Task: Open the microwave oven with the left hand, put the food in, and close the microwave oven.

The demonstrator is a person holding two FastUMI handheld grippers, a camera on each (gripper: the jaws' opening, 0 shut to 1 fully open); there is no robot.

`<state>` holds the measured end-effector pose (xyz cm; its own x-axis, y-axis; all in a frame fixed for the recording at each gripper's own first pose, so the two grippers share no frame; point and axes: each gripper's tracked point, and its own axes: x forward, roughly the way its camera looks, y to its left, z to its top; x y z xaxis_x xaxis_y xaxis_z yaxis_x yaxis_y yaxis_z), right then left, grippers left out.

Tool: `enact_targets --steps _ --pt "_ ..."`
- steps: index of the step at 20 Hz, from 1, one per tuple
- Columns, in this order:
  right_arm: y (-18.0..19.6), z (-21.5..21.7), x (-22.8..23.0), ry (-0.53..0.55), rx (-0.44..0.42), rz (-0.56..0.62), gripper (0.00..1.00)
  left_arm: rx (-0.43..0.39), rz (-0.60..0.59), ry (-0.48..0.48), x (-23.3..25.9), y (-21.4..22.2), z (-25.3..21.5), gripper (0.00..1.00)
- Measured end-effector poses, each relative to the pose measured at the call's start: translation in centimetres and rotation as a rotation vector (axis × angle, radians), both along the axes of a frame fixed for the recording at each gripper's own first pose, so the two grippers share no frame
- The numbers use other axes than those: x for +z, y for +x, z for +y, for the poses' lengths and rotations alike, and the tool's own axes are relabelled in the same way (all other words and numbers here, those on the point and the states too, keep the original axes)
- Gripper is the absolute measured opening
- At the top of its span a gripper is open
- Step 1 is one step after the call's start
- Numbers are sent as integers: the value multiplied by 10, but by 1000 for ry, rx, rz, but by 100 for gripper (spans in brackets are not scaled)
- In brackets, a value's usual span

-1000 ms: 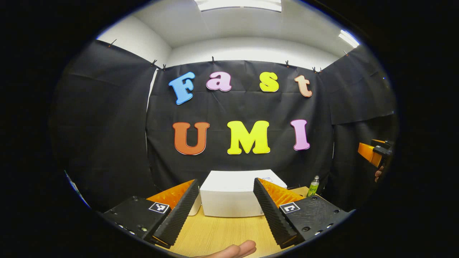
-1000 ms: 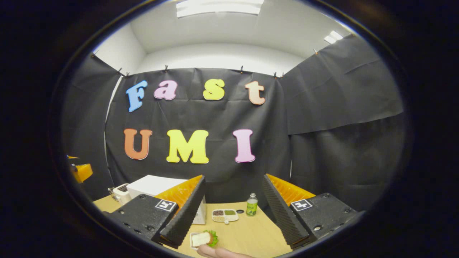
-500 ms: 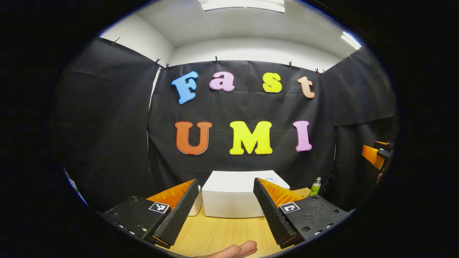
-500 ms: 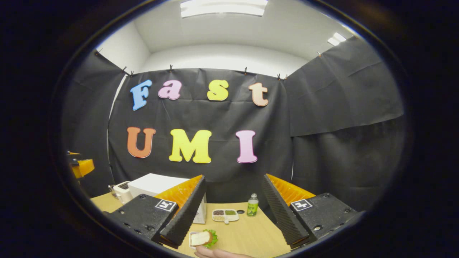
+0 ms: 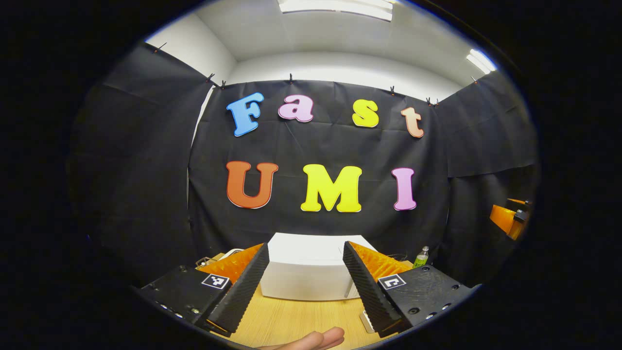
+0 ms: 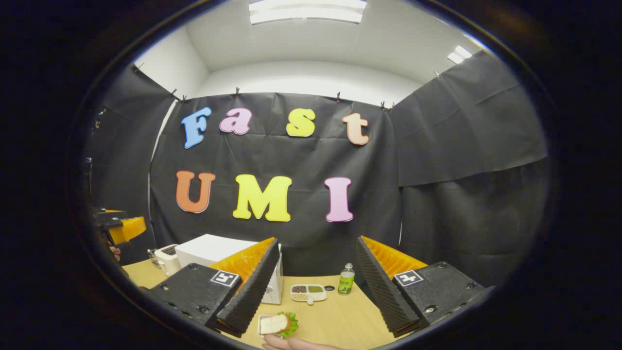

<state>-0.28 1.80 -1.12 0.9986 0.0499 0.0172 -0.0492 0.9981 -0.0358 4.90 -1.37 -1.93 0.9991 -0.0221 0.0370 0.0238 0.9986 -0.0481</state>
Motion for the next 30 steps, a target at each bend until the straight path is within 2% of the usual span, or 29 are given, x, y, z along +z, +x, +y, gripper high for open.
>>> enact_targets --steps 2,4,8,9,11,12,14,15,16,17,18,19,21,22,23,27,28,29,30 --pt "0 1 -3 13 4 4 93 2 23 11 -18 13 -11 95" --pt "0 3 -4 18 12 5 93 -40 45 11 -36 26 -34 95" --pt "-2 1 -4 13 15 -7 94 -67 114 30 -90 58 -62 95" --pt "-3 0 -5 16 16 -9 100 -77 128 21 -104 67 -71 95" --pt "-2 -2 -7 21 20 -14 100 -92 173 0 -135 89 -85 95" --pt "-2 -5 -7 18 17 -22 93 -102 203 -4 -153 97 -92 95" --pt "1 -13 -11 12 6 -35 93 -116 228 -15 -174 115 -103 96" --pt "2 -15 -15 14 6 -33 100 -130 223 -19 -181 125 -110 96" --pt "3 -16 -20 20 13 -27 93 -134 213 -10 -188 135 -115 96" --pt "4 -16 -25 29 24 -17 94 -138 214 -4 -198 143 -121 95" --pt "6 -19 -29 41 33 -12 100 -152 222 0 -211 152 -129 96" --pt "7 -21 -33 48 42 -10 93 -162 234 -7 -223 159 -137 96" --pt "12 -28 -41 54 47 -8 93 -181 259 -6 -244 174 -154 96" --pt "15 -32 -48 60 50 -4 93 -177 262 3 -253 181 -159 96" --pt "16 -34 -54 67 56 3 100 -168 271 12 -260 189 -163 96" --pt "26 -52 -77 84 55 25 100 -147 287 18 -284 212 -173 96" --pt "30 -58 -82 83 48 31 93 -127 289 13 -287 218 -171 95" --pt "34 -63 -88 84 40 39 93 -108 278 14 -283 215 -170 84" --pt "38 -67 -92 91 36 46 93 -101 267 11 -283 219 -172 94"
